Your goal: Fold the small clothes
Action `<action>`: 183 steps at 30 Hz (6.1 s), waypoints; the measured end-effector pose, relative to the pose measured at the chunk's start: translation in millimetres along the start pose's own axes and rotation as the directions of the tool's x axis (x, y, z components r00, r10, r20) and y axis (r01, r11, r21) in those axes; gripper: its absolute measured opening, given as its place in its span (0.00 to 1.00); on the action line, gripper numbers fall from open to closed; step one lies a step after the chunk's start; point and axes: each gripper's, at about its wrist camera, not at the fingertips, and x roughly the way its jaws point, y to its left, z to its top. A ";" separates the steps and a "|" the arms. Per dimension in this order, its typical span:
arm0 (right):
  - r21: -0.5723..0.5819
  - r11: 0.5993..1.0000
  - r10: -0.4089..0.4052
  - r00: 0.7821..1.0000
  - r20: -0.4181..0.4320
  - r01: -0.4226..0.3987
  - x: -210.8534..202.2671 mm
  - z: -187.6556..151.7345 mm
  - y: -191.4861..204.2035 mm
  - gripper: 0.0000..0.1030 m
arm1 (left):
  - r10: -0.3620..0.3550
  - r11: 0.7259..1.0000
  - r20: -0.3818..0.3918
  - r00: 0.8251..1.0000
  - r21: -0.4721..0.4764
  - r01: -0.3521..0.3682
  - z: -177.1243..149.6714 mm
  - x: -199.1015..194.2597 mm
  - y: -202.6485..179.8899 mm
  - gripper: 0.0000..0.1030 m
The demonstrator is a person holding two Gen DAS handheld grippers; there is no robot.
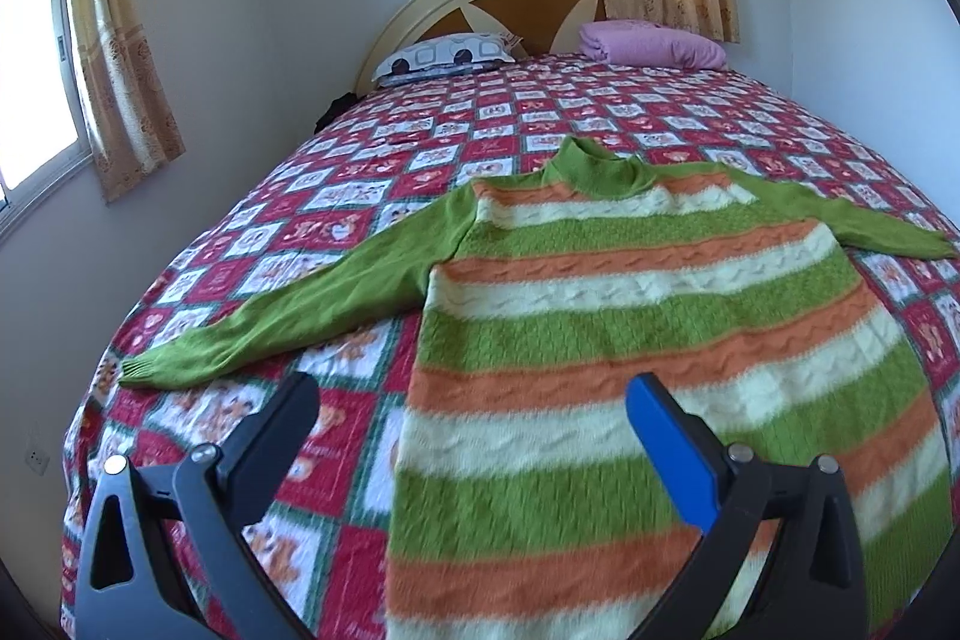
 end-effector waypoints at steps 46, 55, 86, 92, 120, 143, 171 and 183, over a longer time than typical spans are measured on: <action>0.364 0.882 -0.213 0.942 -0.258 0.299 161.1 96.2 -345.3 0.11 | 0.044 0.995 -0.111 0.993 -0.086 -0.053 43.4 146.1 0.2 1.00; 0.294 0.908 -0.263 0.952 -0.155 0.299 124.0 140.8 -312.7 0.10 | 0.005 0.992 -0.094 0.996 -0.121 -0.017 38.3 129.5 14.6 1.00; -0.345 0.939 0.045 0.994 0.103 -0.007 35.1 274.0 65.1 0.10 | -0.091 0.975 -0.061 0.994 -0.206 0.077 16.6 108.4 39.1 1.00; -0.431 0.891 0.171 0.985 0.037 -0.139 73.1 230.4 158.1 0.10 | -0.083 0.977 -0.076 0.994 -0.202 0.066 10.6 108.8 43.5 1.00; -0.223 0.958 0.131 0.969 -0.208 -0.178 127.3 62.5 -0.5 0.56 | -0.185 0.982 -0.258 0.948 -0.076 0.171 55.5 168.3 -26.3 0.56; 0.015 0.994 -0.104 0.971 -0.216 0.109 203.9 83.0 -47.2 0.59 | -0.205 0.979 -0.195 0.959 -0.045 0.200 73.7 185.2 -21.4 0.11; -0.188 0.980 0.009 0.964 -0.266 -0.061 192.2 106.0 32.6 0.35 | -0.155 0.981 -0.187 0.970 -0.148 0.129 51.2 185.7 -4.5 0.59; -0.157 0.984 0.036 0.956 -0.292 -0.086 216.8 89.2 18.4 0.36 | -0.115 0.977 -0.076 0.990 -0.191 0.099 28.8 123.6 67.3 0.90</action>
